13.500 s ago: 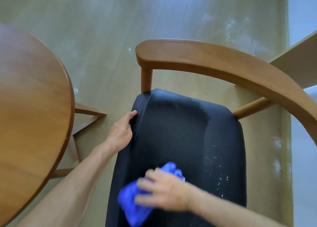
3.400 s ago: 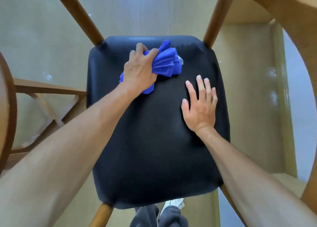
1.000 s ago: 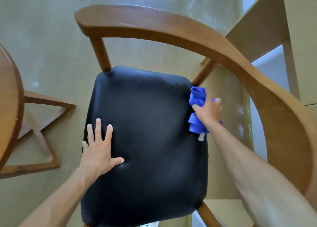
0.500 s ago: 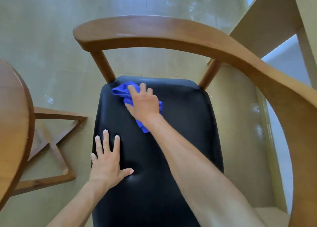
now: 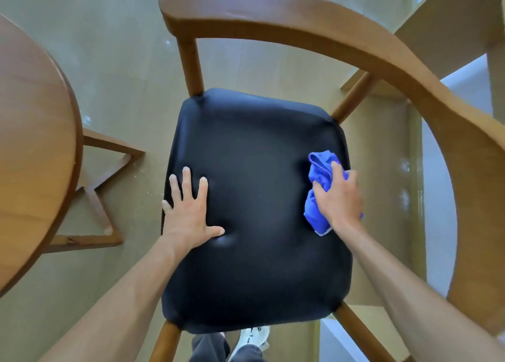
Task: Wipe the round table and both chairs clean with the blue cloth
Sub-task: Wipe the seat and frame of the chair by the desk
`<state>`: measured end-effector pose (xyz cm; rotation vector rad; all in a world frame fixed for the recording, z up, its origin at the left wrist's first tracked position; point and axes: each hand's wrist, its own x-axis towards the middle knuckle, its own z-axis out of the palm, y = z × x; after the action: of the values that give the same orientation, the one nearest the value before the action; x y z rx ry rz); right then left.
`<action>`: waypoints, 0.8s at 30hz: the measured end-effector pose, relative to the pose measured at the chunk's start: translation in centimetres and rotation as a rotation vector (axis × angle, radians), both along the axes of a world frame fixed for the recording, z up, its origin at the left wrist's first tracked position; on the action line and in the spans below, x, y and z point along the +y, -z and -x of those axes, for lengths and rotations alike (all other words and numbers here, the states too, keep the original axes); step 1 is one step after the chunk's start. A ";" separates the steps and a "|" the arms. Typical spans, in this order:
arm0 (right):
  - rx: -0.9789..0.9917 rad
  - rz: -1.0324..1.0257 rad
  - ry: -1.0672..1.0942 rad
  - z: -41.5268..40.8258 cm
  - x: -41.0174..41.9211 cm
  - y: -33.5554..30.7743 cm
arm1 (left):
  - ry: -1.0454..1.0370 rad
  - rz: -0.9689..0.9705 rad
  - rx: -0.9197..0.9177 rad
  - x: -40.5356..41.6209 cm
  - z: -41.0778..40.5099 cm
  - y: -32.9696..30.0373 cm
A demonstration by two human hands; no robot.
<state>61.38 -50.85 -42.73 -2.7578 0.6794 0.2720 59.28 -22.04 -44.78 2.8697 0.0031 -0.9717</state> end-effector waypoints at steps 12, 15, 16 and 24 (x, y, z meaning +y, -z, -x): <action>0.211 -0.414 -0.333 7.4 6.4 -6.9 | -0.131 0.288 0.018 0.3 2.4 -8.1; 0.133 -0.534 -0.230 9.3 6.6 -9.9 | -0.134 0.362 -0.003 -0.4 4.7 -10.4; 0.099 -0.543 -0.221 9.8 6.5 -10.9 | -0.135 0.366 -0.010 -0.5 5.4 -11.1; -0.142 -0.521 -0.192 12.6 4.3 -20.3 | -0.211 0.360 -0.121 0.8 9.7 -16.8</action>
<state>48.83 -46.51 -22.44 -2.3101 0.2572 0.2484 49.59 -21.27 -28.01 2.5296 0.1074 -0.6789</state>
